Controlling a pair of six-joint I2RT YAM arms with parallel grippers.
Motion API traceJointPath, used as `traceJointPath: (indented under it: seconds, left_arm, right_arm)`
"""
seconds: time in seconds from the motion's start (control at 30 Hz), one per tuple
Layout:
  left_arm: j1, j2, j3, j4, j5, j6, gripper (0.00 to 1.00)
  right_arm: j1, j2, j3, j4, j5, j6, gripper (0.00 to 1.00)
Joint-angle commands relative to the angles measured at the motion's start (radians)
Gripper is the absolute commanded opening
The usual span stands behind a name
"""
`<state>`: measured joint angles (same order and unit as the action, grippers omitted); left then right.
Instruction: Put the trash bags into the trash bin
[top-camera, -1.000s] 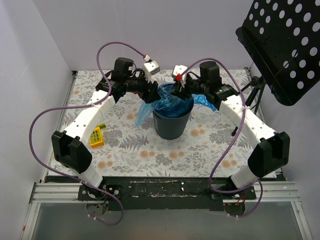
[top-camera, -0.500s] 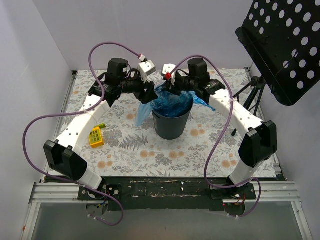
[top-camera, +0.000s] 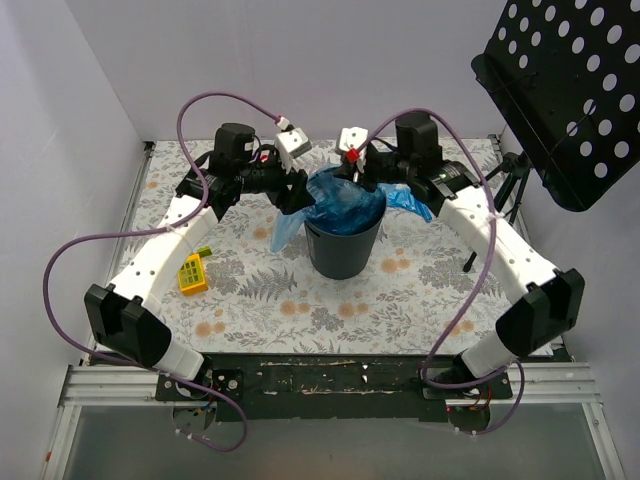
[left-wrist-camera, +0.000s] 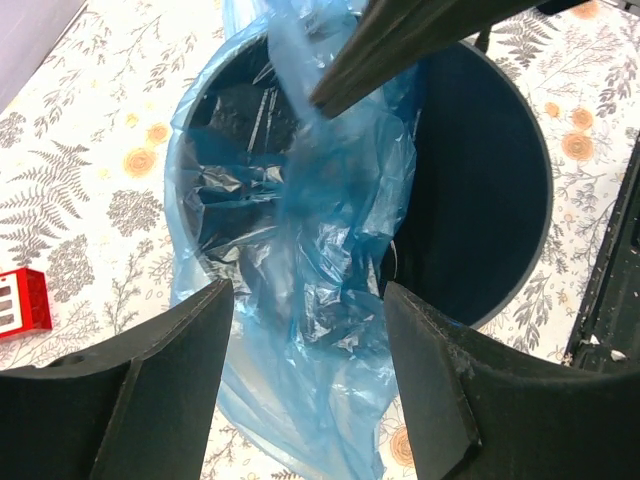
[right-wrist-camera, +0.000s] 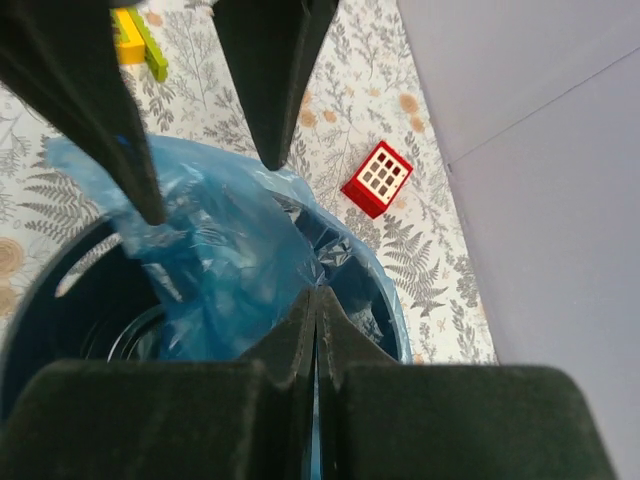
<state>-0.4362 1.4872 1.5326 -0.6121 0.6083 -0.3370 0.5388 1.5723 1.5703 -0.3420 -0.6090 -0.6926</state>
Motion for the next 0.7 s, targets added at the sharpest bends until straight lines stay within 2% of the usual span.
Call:
traceJointPath:
  seconds: [0.0,0.23,0.33,0.4,0.5,0.57,0.63,0.67]
  left_arm:
    - [-0.006,-0.053,-0.017,0.046,0.074,-0.01,0.61]
    - [-0.009,0.008,0.02,0.077,0.183,-0.03,0.56]
    - [-0.016,0.038,0.034,0.072,0.251,-0.033,0.52]
    - [-0.035,0.054,0.034,0.066,0.248,-0.028,0.5]
    - [-0.062,0.088,0.035,0.066,0.232,-0.016,0.41]
    - [-0.07,0.107,0.056,0.066,0.234,-0.019,0.31]
    - [-0.075,0.116,0.07,0.066,0.228,-0.027,0.17]
    - [-0.076,0.117,0.077,0.067,0.222,-0.03,0.1]
  right_arm:
    - [0.003,-0.141,-0.027,-0.06,-0.035,-0.013,0.01]
    - [0.006,-0.245,-0.102,-0.13,-0.021,0.007,0.01]
    - [0.006,-0.285,-0.153,-0.108,-0.002,0.028,0.01]
    - [0.006,-0.301,-0.171,-0.075,0.017,0.042,0.01]
    - [0.006,-0.281,-0.155,-0.046,0.031,0.054,0.01]
    - [0.006,-0.256,-0.122,-0.046,0.035,0.061,0.01]
    - [0.006,-0.239,-0.102,-0.038,0.054,0.061,0.01]
    - [0.006,-0.232,-0.098,-0.028,0.061,0.056,0.07]
